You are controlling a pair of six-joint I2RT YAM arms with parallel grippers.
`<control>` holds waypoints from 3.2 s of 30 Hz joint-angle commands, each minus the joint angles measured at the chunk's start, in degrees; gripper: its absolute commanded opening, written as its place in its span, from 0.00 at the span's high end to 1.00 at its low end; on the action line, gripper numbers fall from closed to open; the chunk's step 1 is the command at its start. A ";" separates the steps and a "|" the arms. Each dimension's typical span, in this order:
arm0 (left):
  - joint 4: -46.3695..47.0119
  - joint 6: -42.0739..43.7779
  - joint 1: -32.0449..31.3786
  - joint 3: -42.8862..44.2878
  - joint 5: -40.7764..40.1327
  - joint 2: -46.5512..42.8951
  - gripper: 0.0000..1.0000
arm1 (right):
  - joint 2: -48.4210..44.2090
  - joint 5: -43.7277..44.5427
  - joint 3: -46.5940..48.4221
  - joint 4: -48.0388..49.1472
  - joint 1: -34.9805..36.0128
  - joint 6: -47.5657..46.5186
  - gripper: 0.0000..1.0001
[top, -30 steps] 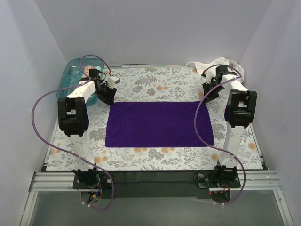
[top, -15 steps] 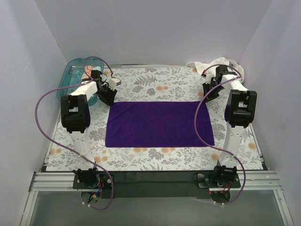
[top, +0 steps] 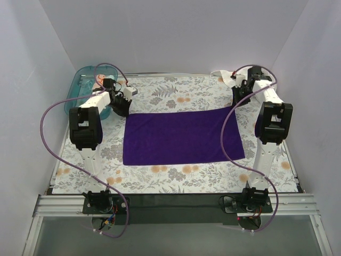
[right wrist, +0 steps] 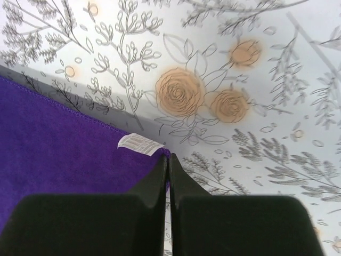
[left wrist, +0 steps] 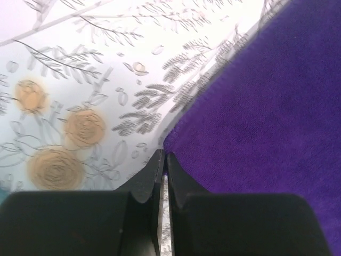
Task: Roll the towels
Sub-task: Fold the towel
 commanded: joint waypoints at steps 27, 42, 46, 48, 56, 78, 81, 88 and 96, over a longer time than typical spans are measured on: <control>-20.94 24.73 4.51 -14.85 6.90 -23.99 1.00 | -22.23 -4.11 -23.29 -7.39 -5.19 -15.05 0.99; -15.68 23.08 4.25 -33.83 6.01 -27.68 1.00 | -26.38 -0.68 -41.25 -4.67 -5.28 -19.10 0.99; -12.95 21.58 4.25 -34.90 5.48 -27.07 1.00 | -25.85 0.02 -41.34 -4.14 -5.28 -18.83 0.99; -12.86 21.05 4.25 -34.55 5.48 -26.72 1.00 | -25.77 0.29 -41.25 -4.05 -5.28 -18.75 0.99; -19.27 22.53 4.34 -27.79 6.27 -29.08 1.00 | -28.31 0.90 -37.04 -6.51 -5.98 -19.54 0.99; -19.36 26.23 3.28 -37.89 7.06 -32.78 1.00 | -28.93 -0.50 -43.19 -7.22 -6.78 -25.42 0.99; -18.75 26.14 3.20 -38.50 7.15 -32.34 1.00 | -28.76 0.11 -43.71 -7.04 -6.78 -25.86 0.99; -18.31 25.97 3.11 -39.29 6.89 -32.16 1.00 | -28.84 0.29 -44.16 -6.78 -6.78 -26.04 0.99; -19.01 26.32 3.02 -39.12 7.06 -32.87 1.00 | -29.72 0.03 -43.28 -7.04 -6.78 -25.78 0.99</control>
